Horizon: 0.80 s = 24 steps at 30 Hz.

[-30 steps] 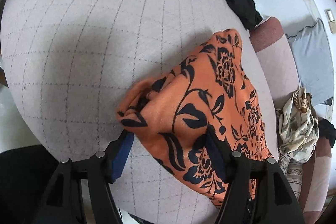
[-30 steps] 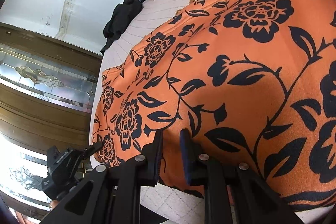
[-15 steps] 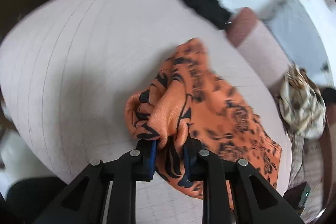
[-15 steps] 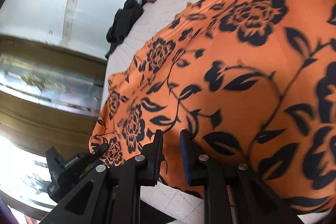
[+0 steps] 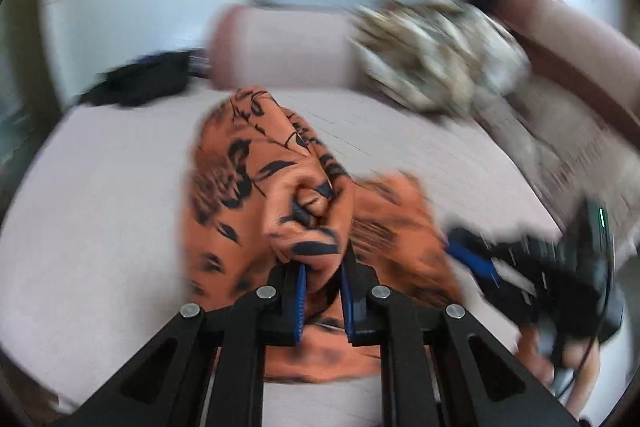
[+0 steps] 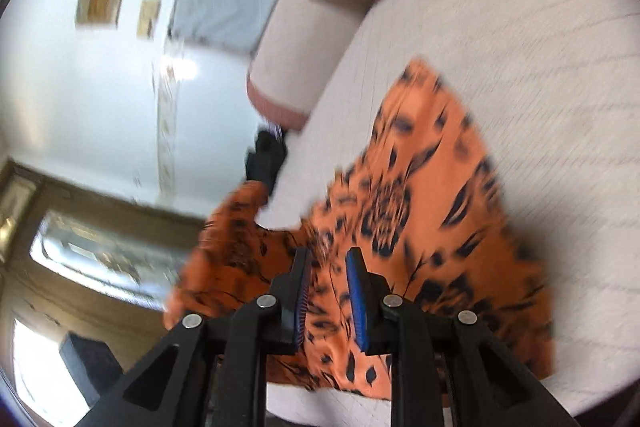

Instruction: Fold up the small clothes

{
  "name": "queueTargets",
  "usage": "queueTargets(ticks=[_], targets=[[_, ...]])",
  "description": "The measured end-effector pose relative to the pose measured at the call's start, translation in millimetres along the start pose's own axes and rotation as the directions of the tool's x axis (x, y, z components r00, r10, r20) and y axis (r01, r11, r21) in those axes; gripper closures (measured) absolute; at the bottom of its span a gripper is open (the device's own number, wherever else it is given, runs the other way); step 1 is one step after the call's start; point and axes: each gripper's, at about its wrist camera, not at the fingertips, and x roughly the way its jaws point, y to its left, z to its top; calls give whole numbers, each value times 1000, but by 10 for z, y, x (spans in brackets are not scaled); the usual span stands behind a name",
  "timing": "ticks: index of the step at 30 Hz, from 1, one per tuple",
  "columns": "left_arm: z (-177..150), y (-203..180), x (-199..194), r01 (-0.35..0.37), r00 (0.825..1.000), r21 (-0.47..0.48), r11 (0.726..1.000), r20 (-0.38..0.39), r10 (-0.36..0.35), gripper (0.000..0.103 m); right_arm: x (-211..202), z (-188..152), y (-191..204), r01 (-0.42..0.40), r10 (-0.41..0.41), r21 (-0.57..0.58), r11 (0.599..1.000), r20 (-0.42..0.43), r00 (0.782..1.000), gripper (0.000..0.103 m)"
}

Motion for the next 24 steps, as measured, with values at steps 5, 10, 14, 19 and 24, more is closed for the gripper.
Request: queueTargets(ticks=[5,10,14,19,24], targets=[[-263,-183,319,201,959,-6,980,-201,-198,88,-278,238,-213,-56,51,109,992,52,997,81],[-359,273,-11,184,973,8,983,-141,-181,60,-218,286,-317,-121,122,222,968,11,992,13],[-419,723,-212,51,996,-10,999,-74,-52,48,-6,304,-142,-72,81,132,989,-62,995,14],[-435,1087,-148,-63,995,-50,997,-82,58,48,359,284,-27,14,-3,67,998,-167,986,19],[-492,1208,63,-97,987,-97,991,-141,83,48,706,212,-75,124,-111,30,992,-282,953,27]])
